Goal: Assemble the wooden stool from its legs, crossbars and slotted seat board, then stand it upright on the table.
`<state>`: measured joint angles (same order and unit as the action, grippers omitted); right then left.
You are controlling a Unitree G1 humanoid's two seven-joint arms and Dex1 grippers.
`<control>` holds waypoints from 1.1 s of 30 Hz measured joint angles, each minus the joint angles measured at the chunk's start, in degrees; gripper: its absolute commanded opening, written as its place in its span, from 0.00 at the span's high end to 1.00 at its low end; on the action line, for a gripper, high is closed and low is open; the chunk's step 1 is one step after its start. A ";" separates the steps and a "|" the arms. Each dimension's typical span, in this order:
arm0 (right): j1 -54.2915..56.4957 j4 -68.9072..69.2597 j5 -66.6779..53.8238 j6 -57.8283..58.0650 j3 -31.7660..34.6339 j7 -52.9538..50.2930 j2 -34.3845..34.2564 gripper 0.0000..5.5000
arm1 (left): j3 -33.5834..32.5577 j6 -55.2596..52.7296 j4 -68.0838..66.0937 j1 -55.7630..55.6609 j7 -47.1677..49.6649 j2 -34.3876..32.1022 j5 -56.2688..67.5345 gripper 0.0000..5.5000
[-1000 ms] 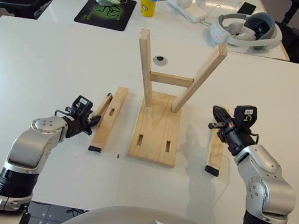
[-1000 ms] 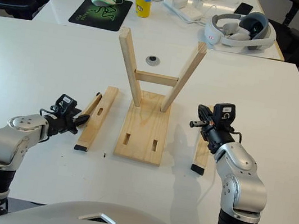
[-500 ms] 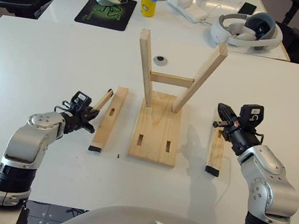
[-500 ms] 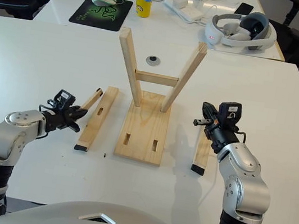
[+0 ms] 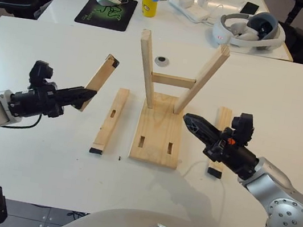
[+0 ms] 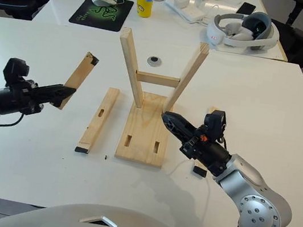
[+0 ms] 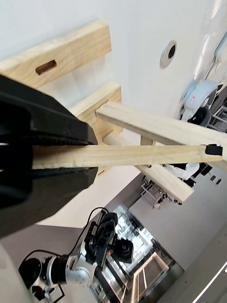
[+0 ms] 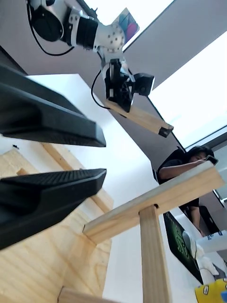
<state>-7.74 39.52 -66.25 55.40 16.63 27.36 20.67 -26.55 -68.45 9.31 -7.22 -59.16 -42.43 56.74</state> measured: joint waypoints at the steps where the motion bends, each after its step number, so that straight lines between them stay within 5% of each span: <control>1: 0.41 -0.55 -2.63 -0.03 0.02 -1.76 -0.52 0.74 | -0.53 -0.72 0.02 -0.08 -0.11 -0.27 1.46 0.93; 7: 5.86 -5.45 -18.25 -3.08 -1.54 -13.74 -3.65 0.58 | -2.14 -4.17 1.48 -10.96 15.25 7.36 21.28 0.93; 15: 9.85 -8.04 -34.92 -7.96 -2.69 -21.65 -0.74 0.38 | 7.67 1.71 10.04 -6.10 35.69 12.84 44.21 0.93; 33: 11.56 -5.45 -44.44 -13.57 -11.20 -23.55 4.87 0.33 | 21.27 5.52 14.63 -3.56 35.04 11.50 43.67 0.93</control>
<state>3.82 34.07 -110.69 41.83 5.43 3.81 25.54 -5.28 -62.92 23.94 -10.78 -24.12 -30.94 100.40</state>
